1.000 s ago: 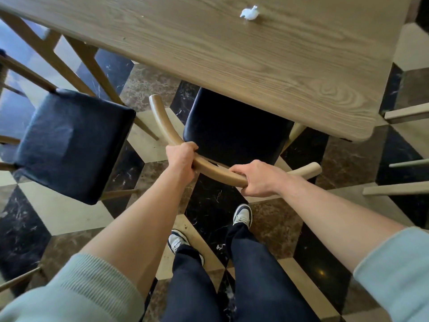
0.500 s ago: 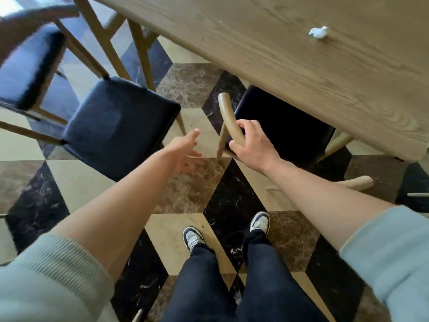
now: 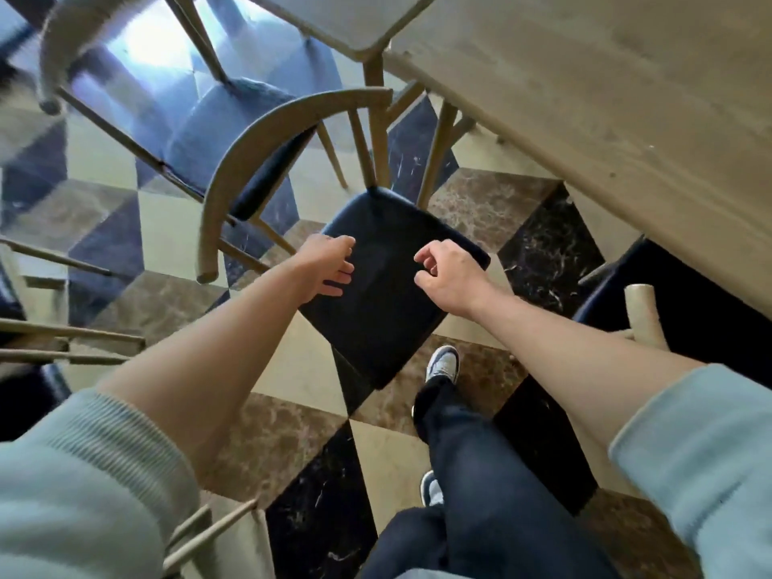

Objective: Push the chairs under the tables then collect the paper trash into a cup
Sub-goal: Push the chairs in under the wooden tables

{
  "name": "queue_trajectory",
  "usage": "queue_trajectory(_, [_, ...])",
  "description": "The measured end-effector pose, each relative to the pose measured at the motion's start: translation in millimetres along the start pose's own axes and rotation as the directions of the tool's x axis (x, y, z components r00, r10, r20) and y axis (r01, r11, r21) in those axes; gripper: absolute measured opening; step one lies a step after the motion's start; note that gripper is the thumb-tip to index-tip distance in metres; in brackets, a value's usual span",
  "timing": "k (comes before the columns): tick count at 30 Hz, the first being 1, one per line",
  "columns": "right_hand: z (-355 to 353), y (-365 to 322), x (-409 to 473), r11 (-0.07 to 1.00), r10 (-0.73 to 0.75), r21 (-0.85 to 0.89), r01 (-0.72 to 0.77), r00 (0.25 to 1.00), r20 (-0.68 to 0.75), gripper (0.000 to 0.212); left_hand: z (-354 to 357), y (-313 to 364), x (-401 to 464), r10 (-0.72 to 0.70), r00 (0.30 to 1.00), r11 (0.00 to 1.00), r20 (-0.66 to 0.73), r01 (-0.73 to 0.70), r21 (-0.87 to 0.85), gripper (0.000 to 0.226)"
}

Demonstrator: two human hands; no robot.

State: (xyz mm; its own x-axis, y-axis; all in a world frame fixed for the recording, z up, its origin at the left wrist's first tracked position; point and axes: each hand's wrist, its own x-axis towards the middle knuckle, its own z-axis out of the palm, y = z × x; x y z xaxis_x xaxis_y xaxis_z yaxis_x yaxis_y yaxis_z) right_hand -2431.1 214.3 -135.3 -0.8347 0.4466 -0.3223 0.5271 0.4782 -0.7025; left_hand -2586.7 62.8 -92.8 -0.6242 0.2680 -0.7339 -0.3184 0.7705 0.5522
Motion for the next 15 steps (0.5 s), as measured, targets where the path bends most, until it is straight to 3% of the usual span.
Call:
queue_trajectory(9, [69, -94, 150, 0.991, 0.001, 0.128, -0.025, 0.983, 0.185, 0.029, -129, 75, 114, 0.142, 0.942, 0.989, -0.304, -0.146, 0.01, 0.023])
queue_trajectory(12, [92, -122, 180, 0.972, 0.044, 0.214, -0.094, 0.972, 0.229, 0.028, -163, 85, 156, 0.268, 0.855, 0.956, -0.443, -0.18, 0.231, 0.023])
queue_trajectory(15, [114, -147, 208, 0.921, 0.121, 0.334, -0.201, 0.962, 0.244, 0.039, -183, 99, 205, 0.368, 0.83, 0.897, -0.419, -0.199, 0.395, 0.042])
